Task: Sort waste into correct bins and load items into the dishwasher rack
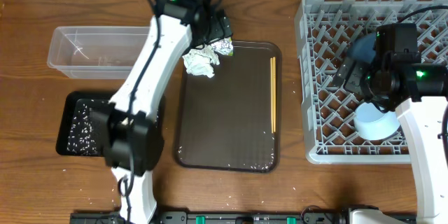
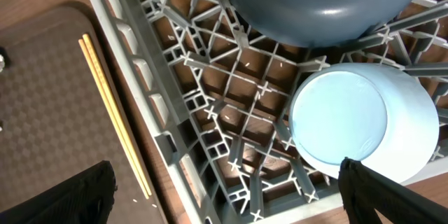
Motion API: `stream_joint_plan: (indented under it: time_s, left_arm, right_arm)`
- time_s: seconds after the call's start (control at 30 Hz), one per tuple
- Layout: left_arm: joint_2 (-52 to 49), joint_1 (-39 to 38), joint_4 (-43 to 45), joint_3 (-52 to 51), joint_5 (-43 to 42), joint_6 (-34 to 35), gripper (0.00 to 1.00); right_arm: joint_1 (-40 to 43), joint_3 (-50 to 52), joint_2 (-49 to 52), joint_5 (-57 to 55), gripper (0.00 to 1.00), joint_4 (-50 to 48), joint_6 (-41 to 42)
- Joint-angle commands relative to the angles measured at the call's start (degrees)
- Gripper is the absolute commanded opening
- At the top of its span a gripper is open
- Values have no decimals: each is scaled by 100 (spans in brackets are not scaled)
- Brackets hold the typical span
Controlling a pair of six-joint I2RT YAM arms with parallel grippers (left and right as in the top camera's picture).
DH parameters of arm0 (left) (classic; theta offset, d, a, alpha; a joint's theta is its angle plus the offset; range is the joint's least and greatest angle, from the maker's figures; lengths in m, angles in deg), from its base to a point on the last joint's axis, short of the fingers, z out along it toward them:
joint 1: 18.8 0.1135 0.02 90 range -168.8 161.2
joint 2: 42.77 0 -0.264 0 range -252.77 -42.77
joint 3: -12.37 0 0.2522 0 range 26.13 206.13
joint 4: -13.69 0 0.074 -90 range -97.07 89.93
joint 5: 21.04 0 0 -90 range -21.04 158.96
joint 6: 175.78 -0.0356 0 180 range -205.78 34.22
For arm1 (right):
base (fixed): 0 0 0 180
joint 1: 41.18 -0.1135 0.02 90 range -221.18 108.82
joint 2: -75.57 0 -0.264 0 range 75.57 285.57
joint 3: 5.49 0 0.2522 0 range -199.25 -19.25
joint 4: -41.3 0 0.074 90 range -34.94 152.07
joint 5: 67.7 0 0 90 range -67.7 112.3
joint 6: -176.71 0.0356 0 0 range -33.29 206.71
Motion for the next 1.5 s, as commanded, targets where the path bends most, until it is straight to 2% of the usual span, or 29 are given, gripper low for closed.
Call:
stream_joint_plan:
  time_s: [0.0, 0.13, 0.43, 0.87, 0.97, 1.1, 1.2, 1.33, 1.47]
  left_arm:
    - [-415, -2, 227, 118, 219, 20, 90]
    - [-918, 4, 492, 116, 223, 138, 88]
    - [-1561, 133, 577, 114, 238, 868, 86]
    - [-1611, 155, 638, 11, 238, 970, 64]
    - [-1624, 155, 684, -81, 238, 970, 54]
    - [-1628, 155, 682, -83, 238, 970, 33]
    - [-1628, 155, 658, -83, 238, 968, 24]
    - [-1626, 155, 586, -81, 229, 970, 6]
    - [-1495, 155, 385, -79, 37, 968, 6]
  right_arm:
    - [44, -90, -92, -81, 99, 4, 63]
    - [44, -90, -92, -83, 99, 4, 63]
    - [44, -90, -92, -81, 99, 4, 63]
    - [44, -90, -92, -81, 99, 4, 63]
    - [44, -90, -92, -81, 99, 4, 63]
    - [44, -90, -92, -81, 99, 4, 63]
    - [44, -90, -92, -81, 99, 4, 63]
    - [44, -90, -92, -81, 99, 4, 63]
    - [44, -90, -92, -81, 99, 4, 63]
